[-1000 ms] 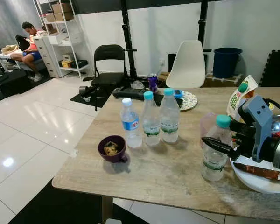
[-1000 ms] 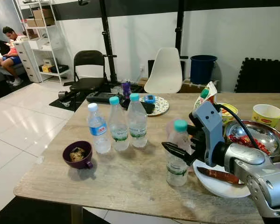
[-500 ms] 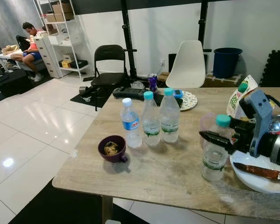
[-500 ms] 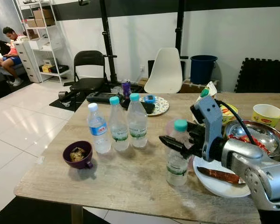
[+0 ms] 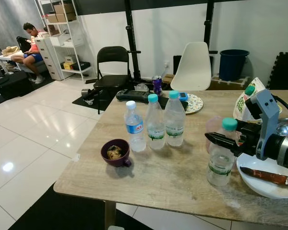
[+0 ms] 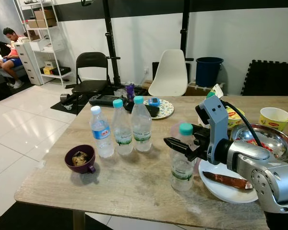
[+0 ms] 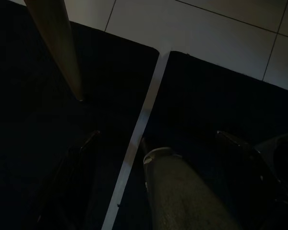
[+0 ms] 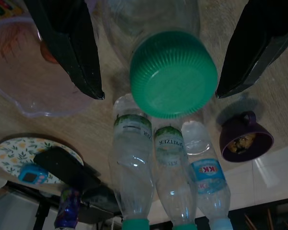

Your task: Restocking fridge

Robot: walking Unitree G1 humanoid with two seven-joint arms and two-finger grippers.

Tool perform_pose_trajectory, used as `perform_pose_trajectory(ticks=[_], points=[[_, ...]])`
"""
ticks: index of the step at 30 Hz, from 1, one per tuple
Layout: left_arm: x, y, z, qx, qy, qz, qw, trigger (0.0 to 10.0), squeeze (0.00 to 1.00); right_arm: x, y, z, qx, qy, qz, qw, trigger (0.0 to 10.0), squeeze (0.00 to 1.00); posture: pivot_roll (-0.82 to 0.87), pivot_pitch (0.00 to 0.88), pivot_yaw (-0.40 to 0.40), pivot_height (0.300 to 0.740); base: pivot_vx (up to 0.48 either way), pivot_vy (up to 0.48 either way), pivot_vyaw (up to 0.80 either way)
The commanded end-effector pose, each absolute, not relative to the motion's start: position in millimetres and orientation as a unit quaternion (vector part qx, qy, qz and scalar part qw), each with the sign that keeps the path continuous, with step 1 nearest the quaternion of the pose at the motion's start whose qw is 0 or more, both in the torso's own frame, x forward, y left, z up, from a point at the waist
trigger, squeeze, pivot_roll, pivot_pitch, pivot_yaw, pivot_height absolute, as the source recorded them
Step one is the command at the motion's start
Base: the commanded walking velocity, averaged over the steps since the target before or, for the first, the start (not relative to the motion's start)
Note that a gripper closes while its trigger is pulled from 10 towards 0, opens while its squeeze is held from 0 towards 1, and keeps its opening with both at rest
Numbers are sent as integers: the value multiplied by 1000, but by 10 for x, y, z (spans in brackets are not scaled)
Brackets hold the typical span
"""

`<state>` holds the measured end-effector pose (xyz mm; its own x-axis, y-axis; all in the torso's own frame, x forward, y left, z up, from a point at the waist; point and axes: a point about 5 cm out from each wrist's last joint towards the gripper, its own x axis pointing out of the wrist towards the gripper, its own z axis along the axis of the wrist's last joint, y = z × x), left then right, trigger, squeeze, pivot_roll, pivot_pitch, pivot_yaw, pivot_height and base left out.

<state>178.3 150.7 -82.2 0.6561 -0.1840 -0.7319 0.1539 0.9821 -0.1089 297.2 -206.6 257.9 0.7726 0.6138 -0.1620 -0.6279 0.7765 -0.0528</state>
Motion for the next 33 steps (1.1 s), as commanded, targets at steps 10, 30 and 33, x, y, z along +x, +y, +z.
perform_pose_trajectory(ticks=[10, 30, 33], points=[[1777, 1547, -816, -13, 401, -89, 912, 10000, 0, 2958, -2038, 2588, -37, 72, 336, 939, 0, 0, -50, 29, 70, 740, 0, 0, 0], [1806, 1558, -810, -19, 402, -79, 912, 10000, 0, 2995, -2078, 2646, -26, 60, 328, 942, 0, 0, -47, 42, 64, 740, 0, 0, 0], [1804, 1575, -817, -20, 406, -76, 910, 10000, 0, 2945, -1998, 2795, 18, 16, 380, 925, 0, 0, -52, 44, 63, 740, 0, 0, 0]])
